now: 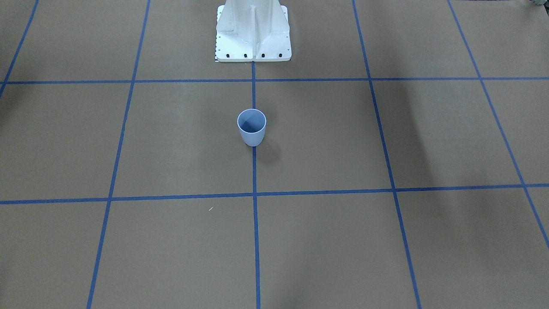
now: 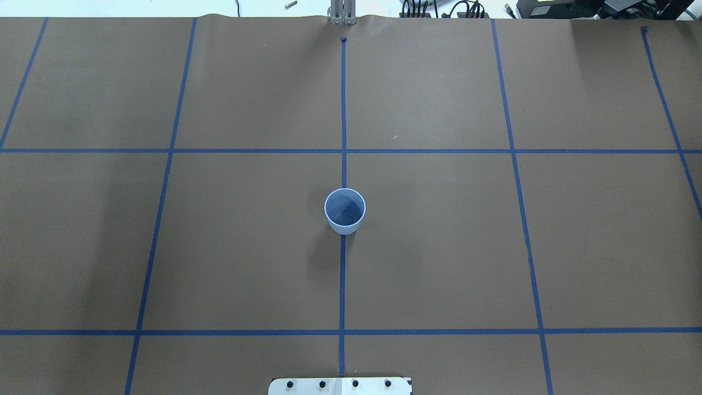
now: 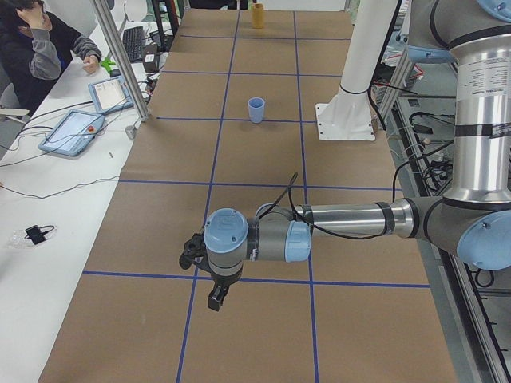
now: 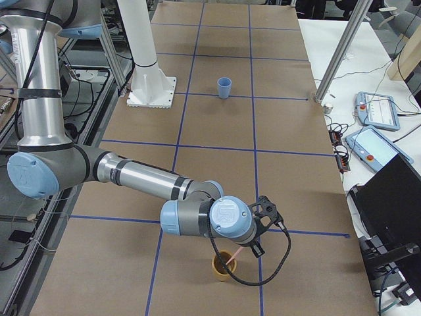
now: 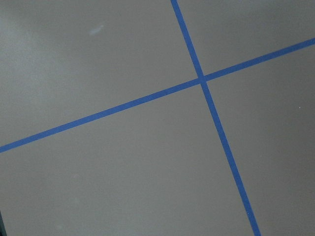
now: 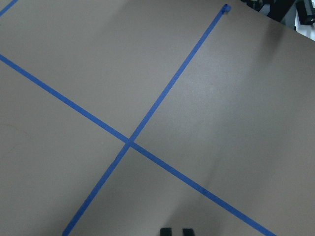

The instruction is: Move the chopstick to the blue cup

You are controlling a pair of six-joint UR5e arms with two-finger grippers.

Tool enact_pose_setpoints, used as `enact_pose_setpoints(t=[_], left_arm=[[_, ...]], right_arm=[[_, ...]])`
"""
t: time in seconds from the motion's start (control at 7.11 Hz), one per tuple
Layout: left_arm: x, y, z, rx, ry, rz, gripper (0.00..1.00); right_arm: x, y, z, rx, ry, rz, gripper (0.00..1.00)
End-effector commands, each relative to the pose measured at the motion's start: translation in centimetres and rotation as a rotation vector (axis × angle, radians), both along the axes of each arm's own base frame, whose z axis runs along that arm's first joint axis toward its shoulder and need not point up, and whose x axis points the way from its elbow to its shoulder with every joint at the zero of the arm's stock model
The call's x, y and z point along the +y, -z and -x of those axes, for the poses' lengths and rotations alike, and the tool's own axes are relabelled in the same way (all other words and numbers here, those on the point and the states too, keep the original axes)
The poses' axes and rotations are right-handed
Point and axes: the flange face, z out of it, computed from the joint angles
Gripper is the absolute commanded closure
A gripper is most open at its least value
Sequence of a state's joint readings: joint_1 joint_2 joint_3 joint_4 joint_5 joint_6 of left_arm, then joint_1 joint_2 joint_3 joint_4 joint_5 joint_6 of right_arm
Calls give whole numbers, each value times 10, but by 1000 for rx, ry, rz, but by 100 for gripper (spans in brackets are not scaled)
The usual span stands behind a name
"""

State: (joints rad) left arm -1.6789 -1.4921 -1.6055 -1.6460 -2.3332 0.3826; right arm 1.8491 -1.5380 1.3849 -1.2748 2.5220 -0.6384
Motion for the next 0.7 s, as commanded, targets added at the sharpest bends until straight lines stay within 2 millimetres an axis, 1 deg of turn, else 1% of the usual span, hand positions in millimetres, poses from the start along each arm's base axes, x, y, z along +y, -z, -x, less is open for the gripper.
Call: enact_pose_setpoints(t=[0.0,0.14,0.28,0.42,0.56], left_arm=[[2,-2,-1,0,-1,3,1],[2,-2,-1,0,0,4,1],[2,-2,-1,0,0,4,1],[2,-2,-1,2,0,4,1],[2,-2,-1,2,0,4,1]], right_arm=[[6,12,-17,-15,-36,-3,100],[11,17,-26,-19,-55,-1,100],[12,32,-31,-33,-66,20,100],[9,54,-44,-47,-87,59,100],[5,75,-51,-54,-99,79,100]])
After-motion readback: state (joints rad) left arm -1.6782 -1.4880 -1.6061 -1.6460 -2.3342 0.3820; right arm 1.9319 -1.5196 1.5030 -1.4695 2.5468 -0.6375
